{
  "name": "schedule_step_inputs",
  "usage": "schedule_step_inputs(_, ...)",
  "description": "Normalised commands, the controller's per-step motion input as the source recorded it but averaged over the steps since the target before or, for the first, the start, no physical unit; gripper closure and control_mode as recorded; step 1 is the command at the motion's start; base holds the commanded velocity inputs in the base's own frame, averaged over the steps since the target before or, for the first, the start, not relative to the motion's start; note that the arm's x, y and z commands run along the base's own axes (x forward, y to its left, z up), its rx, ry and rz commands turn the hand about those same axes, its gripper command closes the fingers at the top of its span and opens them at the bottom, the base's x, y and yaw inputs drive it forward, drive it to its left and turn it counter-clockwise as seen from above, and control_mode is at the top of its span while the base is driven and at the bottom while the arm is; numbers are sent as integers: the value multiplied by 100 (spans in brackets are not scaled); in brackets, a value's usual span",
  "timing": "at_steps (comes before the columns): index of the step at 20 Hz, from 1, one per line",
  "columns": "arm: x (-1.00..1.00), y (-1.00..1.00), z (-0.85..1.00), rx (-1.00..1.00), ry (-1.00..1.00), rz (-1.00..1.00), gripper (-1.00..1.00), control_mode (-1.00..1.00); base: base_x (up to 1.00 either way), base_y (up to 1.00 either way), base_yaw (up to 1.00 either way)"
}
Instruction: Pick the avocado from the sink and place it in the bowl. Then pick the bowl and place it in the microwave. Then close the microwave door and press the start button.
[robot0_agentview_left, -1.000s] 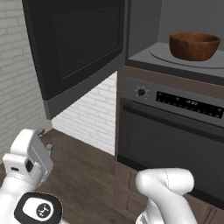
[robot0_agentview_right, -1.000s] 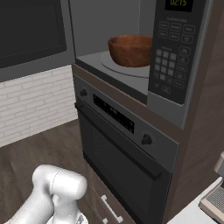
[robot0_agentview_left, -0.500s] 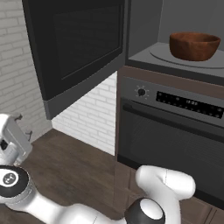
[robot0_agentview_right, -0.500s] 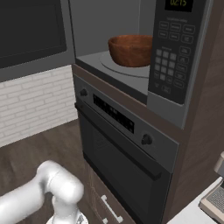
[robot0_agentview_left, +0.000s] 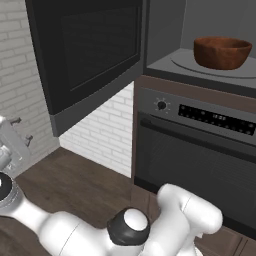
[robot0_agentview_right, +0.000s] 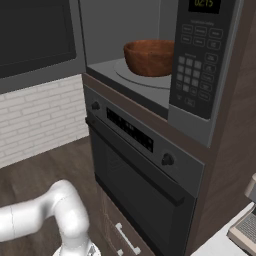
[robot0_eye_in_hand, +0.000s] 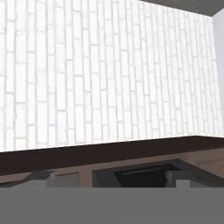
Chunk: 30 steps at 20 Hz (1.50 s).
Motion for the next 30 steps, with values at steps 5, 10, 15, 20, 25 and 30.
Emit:
schedule_step_inputs(5, 56, -21, 16, 1, -16, -11, -100, -100, 0, 0, 0)
schedule_step_inputs(10, 28, -32, 38, 5, -13, -6, -100, -100, 0, 0, 0)
schedule_step_inputs(15, -1, -51, 70, 11, -27, -2, -100, -100, 0, 0, 0)
schedule_step_inputs(20, -7, -74, 53, 17, -28, 0, -100, -100, 0, 0, 0)
schedule_step_inputs(25, -57, -96, 37, 23, -28, 0, -100, -100, 0, 0, 0)
schedule_step_inputs(30, -86, -90, 29, 18, -15, 0, -100, -100, 0, 0, 0)
